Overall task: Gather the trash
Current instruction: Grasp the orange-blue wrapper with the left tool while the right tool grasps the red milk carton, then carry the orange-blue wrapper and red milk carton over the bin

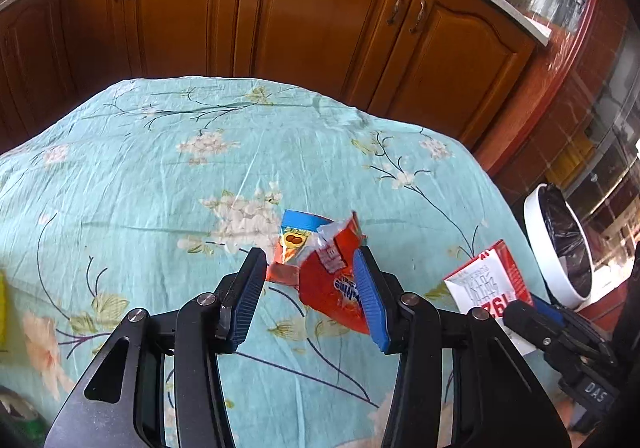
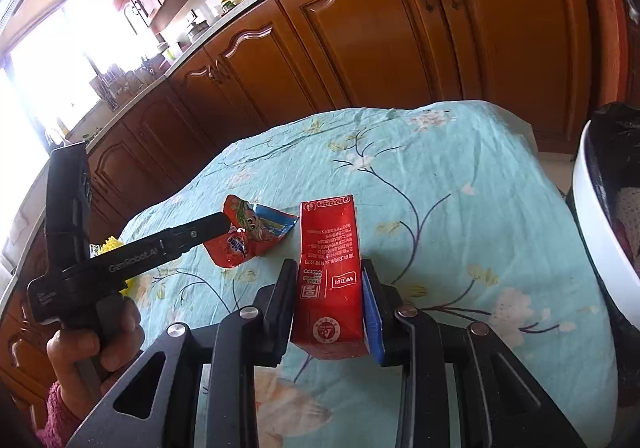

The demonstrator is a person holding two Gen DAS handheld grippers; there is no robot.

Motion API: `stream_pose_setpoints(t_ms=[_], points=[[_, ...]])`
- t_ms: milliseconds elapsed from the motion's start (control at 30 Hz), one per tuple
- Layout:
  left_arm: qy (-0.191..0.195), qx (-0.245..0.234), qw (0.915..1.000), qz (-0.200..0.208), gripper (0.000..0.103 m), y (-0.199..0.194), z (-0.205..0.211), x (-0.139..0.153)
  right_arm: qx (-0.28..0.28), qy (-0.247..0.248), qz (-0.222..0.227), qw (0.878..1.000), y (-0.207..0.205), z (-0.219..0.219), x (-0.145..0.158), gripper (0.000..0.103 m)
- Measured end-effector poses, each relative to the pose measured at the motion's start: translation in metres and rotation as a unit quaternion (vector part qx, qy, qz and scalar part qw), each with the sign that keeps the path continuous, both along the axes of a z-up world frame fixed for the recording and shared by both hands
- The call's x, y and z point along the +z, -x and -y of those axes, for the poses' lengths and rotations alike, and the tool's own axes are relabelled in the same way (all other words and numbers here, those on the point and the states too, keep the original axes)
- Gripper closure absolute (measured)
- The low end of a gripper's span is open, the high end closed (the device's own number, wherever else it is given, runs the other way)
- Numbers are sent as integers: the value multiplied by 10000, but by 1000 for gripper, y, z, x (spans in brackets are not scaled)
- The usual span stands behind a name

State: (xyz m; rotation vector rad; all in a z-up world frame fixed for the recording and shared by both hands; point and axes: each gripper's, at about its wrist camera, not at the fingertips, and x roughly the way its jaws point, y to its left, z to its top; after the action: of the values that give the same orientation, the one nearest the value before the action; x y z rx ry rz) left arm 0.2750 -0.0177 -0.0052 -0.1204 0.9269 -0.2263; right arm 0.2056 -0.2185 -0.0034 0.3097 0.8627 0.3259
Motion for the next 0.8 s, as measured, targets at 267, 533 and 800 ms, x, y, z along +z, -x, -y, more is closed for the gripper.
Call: stream_pose_setpoints(t_ms=[267, 533, 800], points=[[-200, -306, 9993, -51, 102, 7, 20, -8, -122, -72, -22, 9999, 12, 22, 0, 72], [28, -345, 9993, 145, 103, 29, 16, 9, -152, -124, 109, 9997, 23, 30, 11, 72], [178, -400, 9987, 253, 103, 55, 19, 22, -149, -146, 200, 9996, 34, 35, 18, 72]])
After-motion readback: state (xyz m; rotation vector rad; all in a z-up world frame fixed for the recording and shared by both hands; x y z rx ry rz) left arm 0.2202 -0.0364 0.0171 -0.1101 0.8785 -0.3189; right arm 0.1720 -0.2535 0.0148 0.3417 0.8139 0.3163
